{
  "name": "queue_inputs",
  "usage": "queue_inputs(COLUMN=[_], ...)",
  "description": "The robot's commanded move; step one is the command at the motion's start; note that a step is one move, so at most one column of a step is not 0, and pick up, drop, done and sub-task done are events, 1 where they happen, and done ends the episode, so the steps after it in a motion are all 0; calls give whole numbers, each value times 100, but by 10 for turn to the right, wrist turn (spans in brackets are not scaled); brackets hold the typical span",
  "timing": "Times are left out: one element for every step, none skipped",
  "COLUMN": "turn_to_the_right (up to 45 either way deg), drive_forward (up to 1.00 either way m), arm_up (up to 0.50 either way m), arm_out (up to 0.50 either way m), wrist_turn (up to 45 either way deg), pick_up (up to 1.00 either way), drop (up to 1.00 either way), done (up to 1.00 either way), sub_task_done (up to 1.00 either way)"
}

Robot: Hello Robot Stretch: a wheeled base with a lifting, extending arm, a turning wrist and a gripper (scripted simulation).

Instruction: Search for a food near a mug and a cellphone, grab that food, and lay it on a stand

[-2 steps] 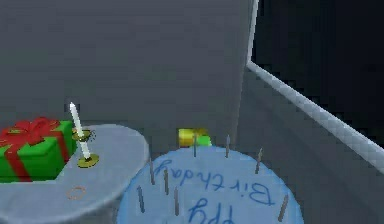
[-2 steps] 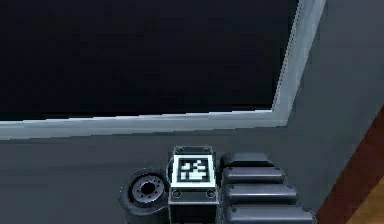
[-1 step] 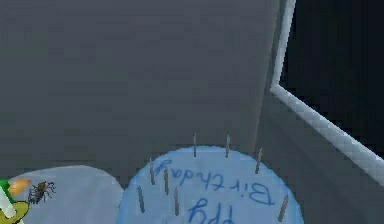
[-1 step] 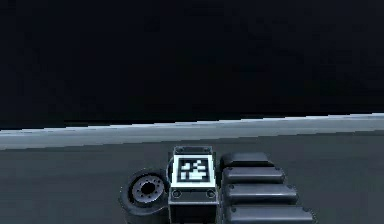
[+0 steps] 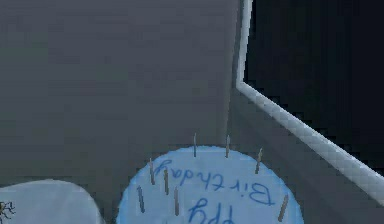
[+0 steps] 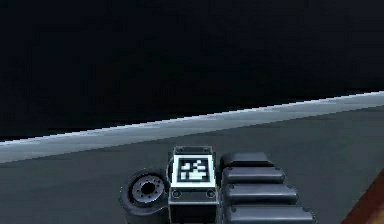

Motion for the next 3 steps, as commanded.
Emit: queue_inputs(turn_to_the_right=[-30, 0, 30], drive_forward=[0, 35, 0], arm_up=[0, 0, 0], arm_out=[0, 0, 0], wrist_turn=[0, 0, 0], pick_up=[0, 0, 0], drop=[0, 0, 0], done=[0, 0, 0], sub_task_done=[0, 0, 0])
